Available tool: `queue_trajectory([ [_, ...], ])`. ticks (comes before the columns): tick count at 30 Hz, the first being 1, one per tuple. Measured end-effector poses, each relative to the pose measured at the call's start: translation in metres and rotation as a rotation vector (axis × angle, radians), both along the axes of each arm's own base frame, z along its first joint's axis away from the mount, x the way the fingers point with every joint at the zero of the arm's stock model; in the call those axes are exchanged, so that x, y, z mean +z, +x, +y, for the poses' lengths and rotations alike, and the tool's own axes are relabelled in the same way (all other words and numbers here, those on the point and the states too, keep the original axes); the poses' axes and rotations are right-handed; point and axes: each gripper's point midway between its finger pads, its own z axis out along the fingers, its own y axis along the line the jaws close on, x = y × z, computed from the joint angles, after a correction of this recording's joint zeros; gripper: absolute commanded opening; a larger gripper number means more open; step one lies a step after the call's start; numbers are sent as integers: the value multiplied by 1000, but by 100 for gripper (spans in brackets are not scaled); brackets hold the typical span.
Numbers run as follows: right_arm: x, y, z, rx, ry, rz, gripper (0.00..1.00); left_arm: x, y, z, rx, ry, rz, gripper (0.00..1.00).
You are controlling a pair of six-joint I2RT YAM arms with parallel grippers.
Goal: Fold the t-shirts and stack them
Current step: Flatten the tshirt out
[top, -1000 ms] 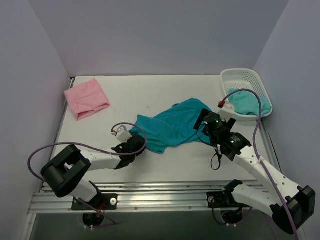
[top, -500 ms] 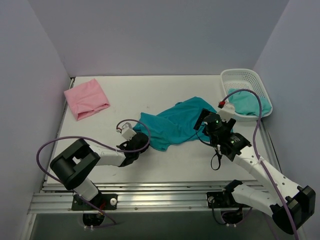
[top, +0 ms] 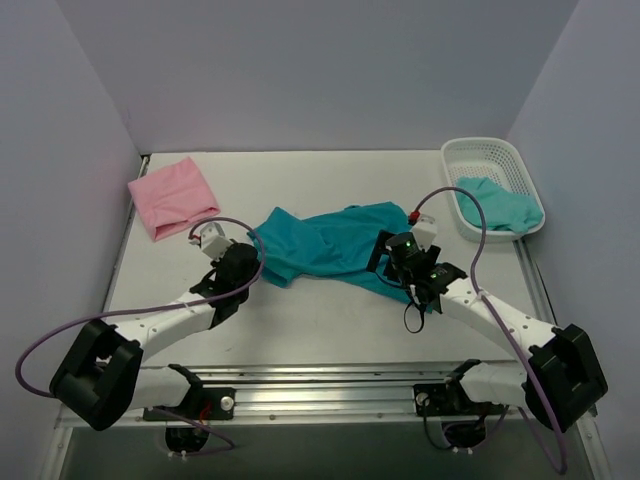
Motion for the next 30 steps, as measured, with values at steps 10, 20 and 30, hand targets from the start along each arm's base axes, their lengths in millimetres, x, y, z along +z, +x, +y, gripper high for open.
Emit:
queue_trajectory([
  [10, -52, -23, 14, -11, 10, 143, 100, -4, 19, 39, 77, 134, 36, 2],
  [20, -69, -83, 31, 5, -18, 249, 100, -36, 35, 44, 70, 175, 118, 2],
  [30, -57, -103, 3, -61, -4, 224, 100, -36, 59, 74, 129, 179, 135, 2],
])
